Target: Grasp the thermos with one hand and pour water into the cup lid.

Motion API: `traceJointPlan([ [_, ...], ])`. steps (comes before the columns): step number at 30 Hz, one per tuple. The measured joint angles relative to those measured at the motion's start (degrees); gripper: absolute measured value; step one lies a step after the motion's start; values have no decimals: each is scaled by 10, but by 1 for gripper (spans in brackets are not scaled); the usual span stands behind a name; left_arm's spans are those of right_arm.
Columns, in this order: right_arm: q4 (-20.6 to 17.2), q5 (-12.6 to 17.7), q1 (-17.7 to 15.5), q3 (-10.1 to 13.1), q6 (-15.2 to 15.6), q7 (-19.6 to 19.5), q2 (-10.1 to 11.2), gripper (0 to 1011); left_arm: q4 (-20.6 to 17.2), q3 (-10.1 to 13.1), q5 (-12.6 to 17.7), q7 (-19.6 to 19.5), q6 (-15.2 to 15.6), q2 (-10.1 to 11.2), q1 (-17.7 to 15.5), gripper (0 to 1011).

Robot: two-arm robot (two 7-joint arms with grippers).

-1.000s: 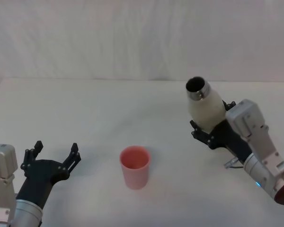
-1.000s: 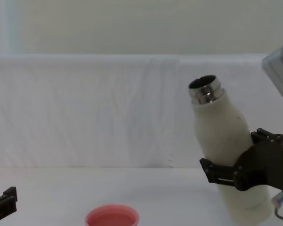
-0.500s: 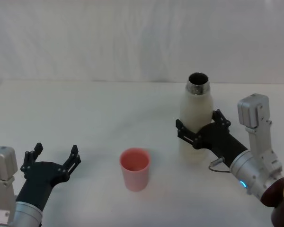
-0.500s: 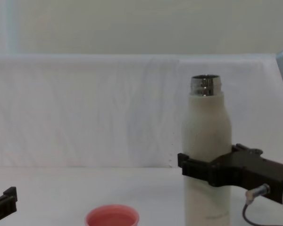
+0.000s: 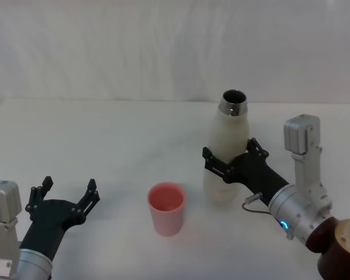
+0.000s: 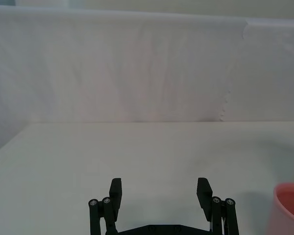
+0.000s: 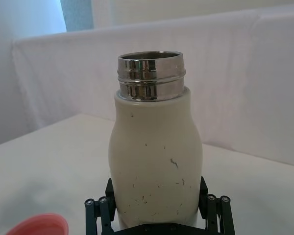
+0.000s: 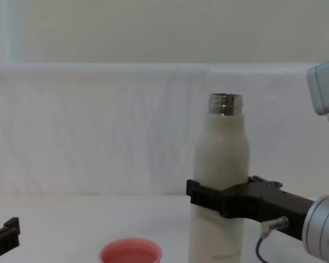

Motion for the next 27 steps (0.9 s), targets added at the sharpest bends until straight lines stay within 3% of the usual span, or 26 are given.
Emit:
traceJointPlan([
  [27, 33, 12, 30, -53, -1, -29, 20, 960, 0, 0, 0, 0, 0, 0, 0, 1001],
])
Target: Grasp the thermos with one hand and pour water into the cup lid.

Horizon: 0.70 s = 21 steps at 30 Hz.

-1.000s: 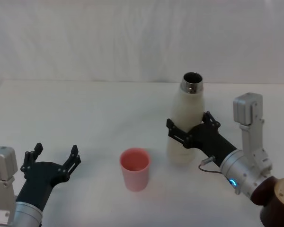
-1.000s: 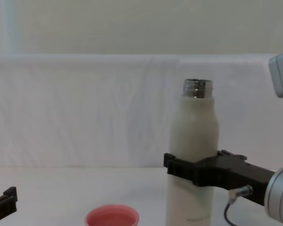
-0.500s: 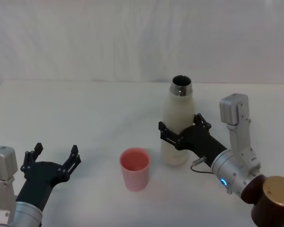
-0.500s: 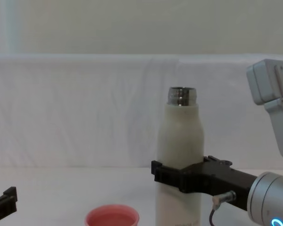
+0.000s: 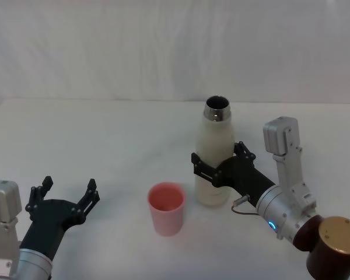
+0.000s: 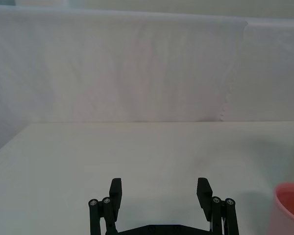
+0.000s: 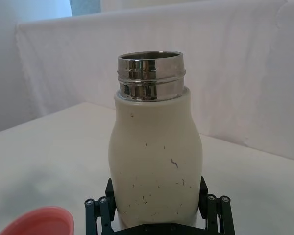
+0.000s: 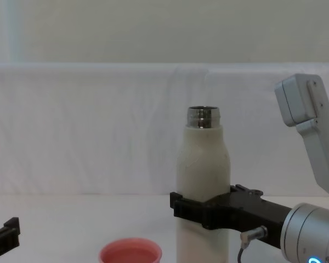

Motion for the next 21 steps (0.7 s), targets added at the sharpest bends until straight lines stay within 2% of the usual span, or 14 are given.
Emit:
traceJointPlan([
  [21, 4, 16, 4, -15, 3, -8, 12, 960, 0, 0, 0, 0, 0, 0, 0, 1001],
])
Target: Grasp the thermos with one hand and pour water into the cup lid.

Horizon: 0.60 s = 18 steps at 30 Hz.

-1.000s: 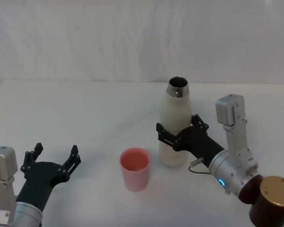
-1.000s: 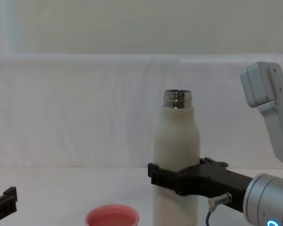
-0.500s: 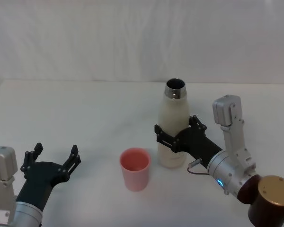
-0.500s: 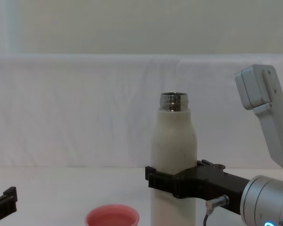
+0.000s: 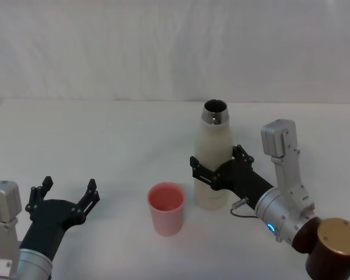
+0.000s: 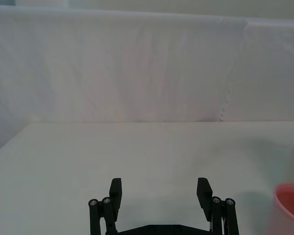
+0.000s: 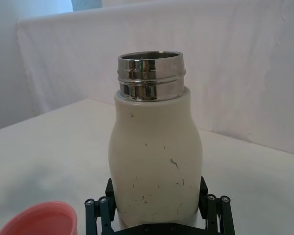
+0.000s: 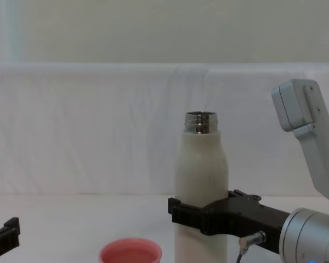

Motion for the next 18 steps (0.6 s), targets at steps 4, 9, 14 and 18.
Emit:
traceJointPlan([
  [4, 0, 2, 0, -1, 0, 0, 1, 960, 0, 0, 0, 0, 0, 0, 0, 1001],
  [9, 0, 3, -1, -1, 0, 0, 1, 960, 0, 0, 0, 0, 0, 0, 0, 1001],
  [14, 0, 3, -1, -1, 0, 0, 1, 989, 0, 0, 0, 0, 0, 0, 0, 1001],
  [18, 0, 2, -1, -1, 0, 0, 1, 1001, 0, 0, 0, 0, 0, 0, 0, 1001],
])
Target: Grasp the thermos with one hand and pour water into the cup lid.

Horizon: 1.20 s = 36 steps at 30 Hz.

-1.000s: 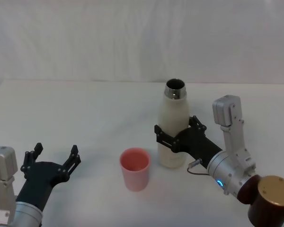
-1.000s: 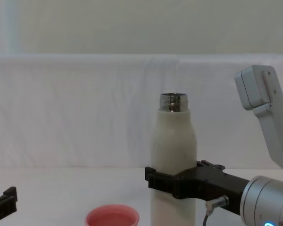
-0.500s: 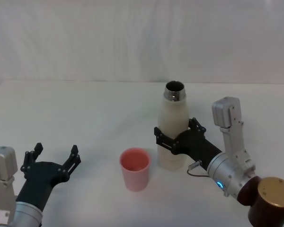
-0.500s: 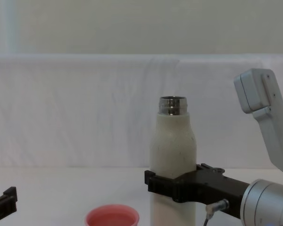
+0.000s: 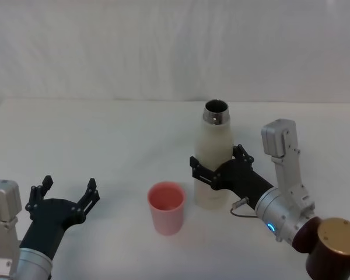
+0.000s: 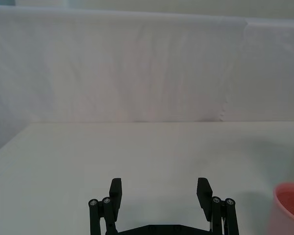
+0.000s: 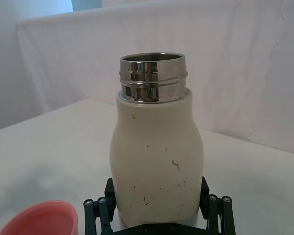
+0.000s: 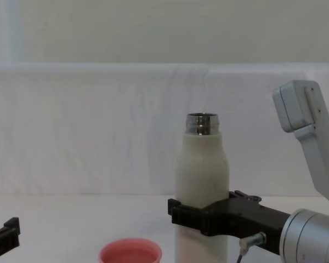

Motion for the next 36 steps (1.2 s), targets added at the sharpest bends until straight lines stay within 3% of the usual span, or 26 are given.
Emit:
traceJointPlan([
  [18, -1, -4, 0, -1, 0, -3, 0, 1001, 0, 0, 0, 0, 0, 0, 0, 1001],
  [36, -42, -7, -29, 2, 3, -6, 21, 1001, 0, 0, 0, 0, 0, 0, 0, 1001],
])
